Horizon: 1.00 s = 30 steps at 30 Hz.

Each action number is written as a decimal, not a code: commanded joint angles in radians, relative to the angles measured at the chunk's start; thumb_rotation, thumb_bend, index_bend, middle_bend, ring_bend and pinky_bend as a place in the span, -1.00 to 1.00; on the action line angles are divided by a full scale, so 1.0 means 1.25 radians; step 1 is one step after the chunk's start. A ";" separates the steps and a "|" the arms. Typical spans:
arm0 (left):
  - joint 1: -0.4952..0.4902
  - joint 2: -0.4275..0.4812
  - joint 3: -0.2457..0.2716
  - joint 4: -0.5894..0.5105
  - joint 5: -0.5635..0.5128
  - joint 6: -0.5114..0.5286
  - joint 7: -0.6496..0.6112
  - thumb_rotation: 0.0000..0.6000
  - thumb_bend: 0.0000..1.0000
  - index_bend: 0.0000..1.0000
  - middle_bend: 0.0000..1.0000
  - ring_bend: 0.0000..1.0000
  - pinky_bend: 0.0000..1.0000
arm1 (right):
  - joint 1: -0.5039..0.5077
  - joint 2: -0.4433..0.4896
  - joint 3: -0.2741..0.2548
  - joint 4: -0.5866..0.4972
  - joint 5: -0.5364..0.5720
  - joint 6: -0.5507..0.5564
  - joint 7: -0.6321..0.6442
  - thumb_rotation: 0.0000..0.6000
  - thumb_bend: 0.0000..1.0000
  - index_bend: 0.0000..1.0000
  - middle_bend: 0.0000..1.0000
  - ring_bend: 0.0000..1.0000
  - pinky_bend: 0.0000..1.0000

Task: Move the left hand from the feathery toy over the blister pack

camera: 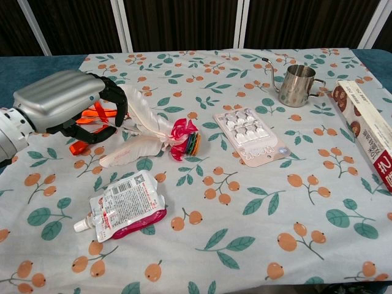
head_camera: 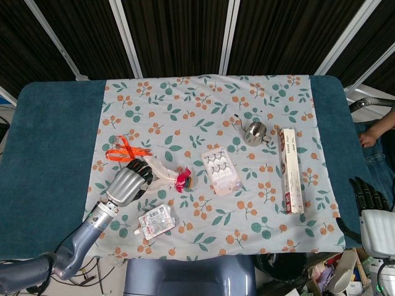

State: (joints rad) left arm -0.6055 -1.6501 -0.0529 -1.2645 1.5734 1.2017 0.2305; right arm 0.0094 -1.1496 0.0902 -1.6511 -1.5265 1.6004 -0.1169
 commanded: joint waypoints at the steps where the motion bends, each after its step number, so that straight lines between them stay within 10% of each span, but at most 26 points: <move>1: 0.000 0.000 0.000 0.000 0.000 0.000 0.000 1.00 -0.08 0.15 -0.25 -0.54 -0.54 | 0.000 0.000 0.000 0.000 0.000 0.000 0.000 1.00 -0.72 -0.88 -0.90 -0.81 -0.68; 30: 0.000 0.004 0.000 -0.004 -0.001 -0.002 0.009 1.00 -0.08 0.15 -0.25 -0.54 -0.54 | 0.000 -0.001 0.000 0.001 -0.001 0.001 -0.003 1.00 -0.72 -0.88 -0.90 -0.81 -0.68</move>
State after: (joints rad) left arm -0.6057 -1.6446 -0.0523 -1.2699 1.5715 1.1994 0.2415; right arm 0.0093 -1.1514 0.0900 -1.6500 -1.5276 1.6018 -0.1208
